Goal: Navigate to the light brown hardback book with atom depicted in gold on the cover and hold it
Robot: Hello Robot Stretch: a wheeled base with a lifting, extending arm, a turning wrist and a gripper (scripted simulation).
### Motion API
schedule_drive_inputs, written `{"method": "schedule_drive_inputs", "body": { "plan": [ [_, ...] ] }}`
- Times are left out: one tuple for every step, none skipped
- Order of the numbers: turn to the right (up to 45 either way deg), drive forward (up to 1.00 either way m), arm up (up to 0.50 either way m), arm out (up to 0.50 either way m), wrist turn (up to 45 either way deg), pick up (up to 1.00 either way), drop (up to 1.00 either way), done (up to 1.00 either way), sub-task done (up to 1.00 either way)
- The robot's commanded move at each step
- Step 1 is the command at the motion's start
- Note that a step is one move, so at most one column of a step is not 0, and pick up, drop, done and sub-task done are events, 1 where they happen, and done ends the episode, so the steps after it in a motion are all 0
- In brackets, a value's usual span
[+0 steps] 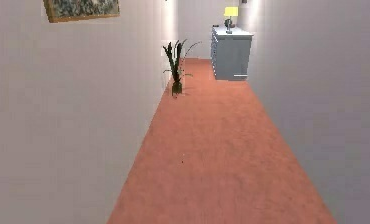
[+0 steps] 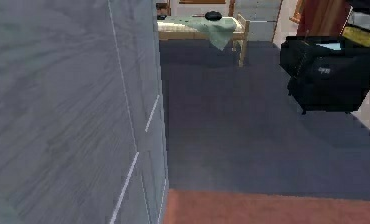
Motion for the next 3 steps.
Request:
{"method": "schedule_drive_inputs", "body": {
  "plan": [
    [0.0, 0.35, 0.0, 0.0, 0.0, 0.0, 0.0, 0.0, 0.0],
    [12.0, 0.0, 0.0, 0.0, 0.0, 0.0, 0.0, 0.0, 0.0],
    [0.0, 1.0, 0.0, 0.0, 0.0, 0.0, 0.0, 0.0, 0.0]
  ]
}}
